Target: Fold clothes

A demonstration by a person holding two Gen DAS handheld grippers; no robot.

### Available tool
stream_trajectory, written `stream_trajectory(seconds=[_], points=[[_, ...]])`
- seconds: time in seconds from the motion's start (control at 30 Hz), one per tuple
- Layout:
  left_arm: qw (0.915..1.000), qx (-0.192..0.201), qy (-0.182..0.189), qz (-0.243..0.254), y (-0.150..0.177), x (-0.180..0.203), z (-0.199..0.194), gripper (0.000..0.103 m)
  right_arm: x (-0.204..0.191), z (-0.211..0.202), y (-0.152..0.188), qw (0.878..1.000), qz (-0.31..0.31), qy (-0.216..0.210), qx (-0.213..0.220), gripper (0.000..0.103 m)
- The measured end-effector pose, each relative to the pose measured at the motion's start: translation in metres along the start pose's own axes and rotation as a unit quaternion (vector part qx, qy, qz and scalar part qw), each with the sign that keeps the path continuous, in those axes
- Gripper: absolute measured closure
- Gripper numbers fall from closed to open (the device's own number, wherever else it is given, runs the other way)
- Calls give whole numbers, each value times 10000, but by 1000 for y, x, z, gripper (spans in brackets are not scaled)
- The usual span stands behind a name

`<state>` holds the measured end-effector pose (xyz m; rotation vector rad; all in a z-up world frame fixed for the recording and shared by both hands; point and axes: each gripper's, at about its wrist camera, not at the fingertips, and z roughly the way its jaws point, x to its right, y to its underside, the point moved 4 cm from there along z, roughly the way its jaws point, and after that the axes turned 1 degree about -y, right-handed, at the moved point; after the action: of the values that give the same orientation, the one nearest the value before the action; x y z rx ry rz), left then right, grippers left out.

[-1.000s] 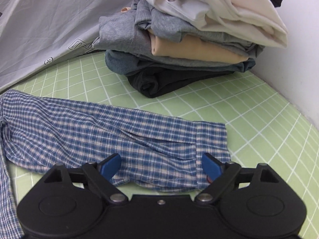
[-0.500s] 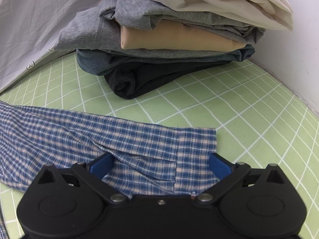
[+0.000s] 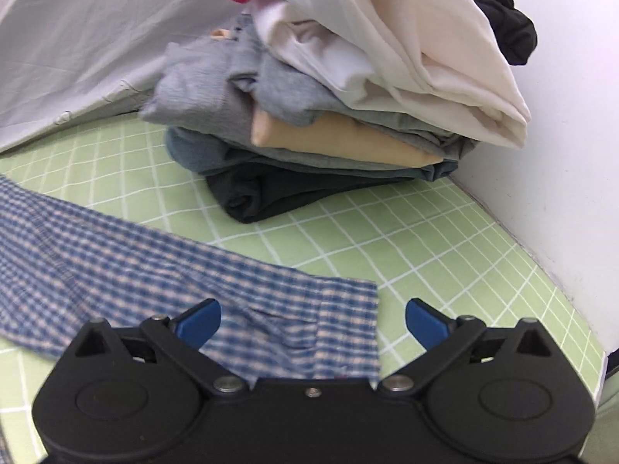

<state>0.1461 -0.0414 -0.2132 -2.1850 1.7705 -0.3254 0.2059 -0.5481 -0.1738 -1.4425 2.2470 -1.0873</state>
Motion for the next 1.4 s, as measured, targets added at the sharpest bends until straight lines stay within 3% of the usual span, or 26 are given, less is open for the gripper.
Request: stream_trajectory(seconds=[0.17, 0.3, 0.4, 0.53, 0.77, 0.97, 1.2, 1.3, 1.4], points=[[9992, 80, 232, -308, 5, -15, -4, 0, -67, -52, 29, 9934, -394, -1072, -15, 0], [9989, 87, 40, -466, 17, -55, -17, 0, -124, -84, 46, 9828, -859, -1633, -24, 0], [9983, 60, -180, -543, 18, -91, -21, 0, -160, -95, 52, 9788, -979, -1794, -146, 0], [9946, 93, -279, -996, 14, -147, -24, 0, -211, -104, 55, 9741, -1092, -1962, -262, 0], [9813, 283, -356, -1871, -6, -240, -15, 0, -291, -127, 72, 9685, -1305, -2105, -263, 0], [9674, 414, -350, -2473, -26, -303, -4, 0, -333, -141, 85, 9720, -1188, -2008, -292, 0], [9662, 428, -462, -2500, -50, -346, 13, 0, -371, -136, 51, 9752, -1134, -1901, -82, 0], [9626, 337, -517, -2636, -59, -357, 21, 0, -390, -122, 18, 9744, -1117, -1953, 43, 1], [9622, 253, -655, -2632, -70, -362, 30, 0, -416, -100, -22, 9709, -1245, -2033, 213, 8]])
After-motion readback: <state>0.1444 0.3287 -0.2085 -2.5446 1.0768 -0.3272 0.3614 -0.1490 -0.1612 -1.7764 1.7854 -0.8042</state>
